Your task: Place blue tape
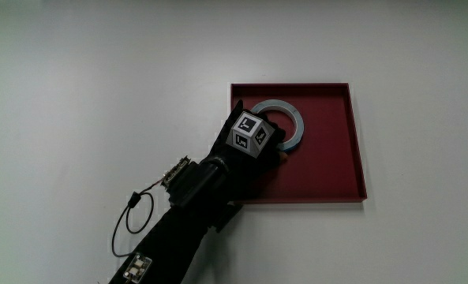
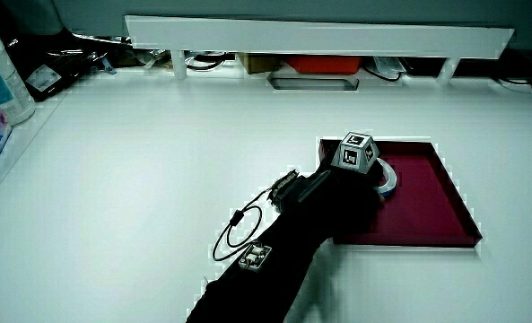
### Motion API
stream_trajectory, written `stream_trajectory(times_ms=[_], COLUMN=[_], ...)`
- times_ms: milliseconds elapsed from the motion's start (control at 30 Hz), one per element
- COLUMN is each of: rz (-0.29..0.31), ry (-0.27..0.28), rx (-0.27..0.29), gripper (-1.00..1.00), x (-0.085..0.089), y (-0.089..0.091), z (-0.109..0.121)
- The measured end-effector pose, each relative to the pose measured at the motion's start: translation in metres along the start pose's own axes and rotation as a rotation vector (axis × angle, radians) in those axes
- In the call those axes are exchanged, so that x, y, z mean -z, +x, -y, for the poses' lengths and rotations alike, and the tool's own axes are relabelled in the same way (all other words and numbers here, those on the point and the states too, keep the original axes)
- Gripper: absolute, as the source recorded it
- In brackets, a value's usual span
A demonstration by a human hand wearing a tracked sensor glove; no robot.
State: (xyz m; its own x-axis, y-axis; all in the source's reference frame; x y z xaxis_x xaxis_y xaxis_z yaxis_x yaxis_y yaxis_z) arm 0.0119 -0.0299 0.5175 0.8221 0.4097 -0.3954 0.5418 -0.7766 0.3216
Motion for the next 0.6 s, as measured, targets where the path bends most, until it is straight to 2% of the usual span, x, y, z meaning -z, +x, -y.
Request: stream_trajectory(times_ms=[100,267,600], rz=[-0.004,-0.016,-0.012], ry=[-0.013,-0.026,-0.017], rx=[-0.007,-0.008,-0.008], gripper=[0.0,-0.14,-0.42], x=[-0.0009,0.0005,0.0017], y=[0.0014,0.0021,0.0022], z=[-0.0004,-0.0002,-0.0001])
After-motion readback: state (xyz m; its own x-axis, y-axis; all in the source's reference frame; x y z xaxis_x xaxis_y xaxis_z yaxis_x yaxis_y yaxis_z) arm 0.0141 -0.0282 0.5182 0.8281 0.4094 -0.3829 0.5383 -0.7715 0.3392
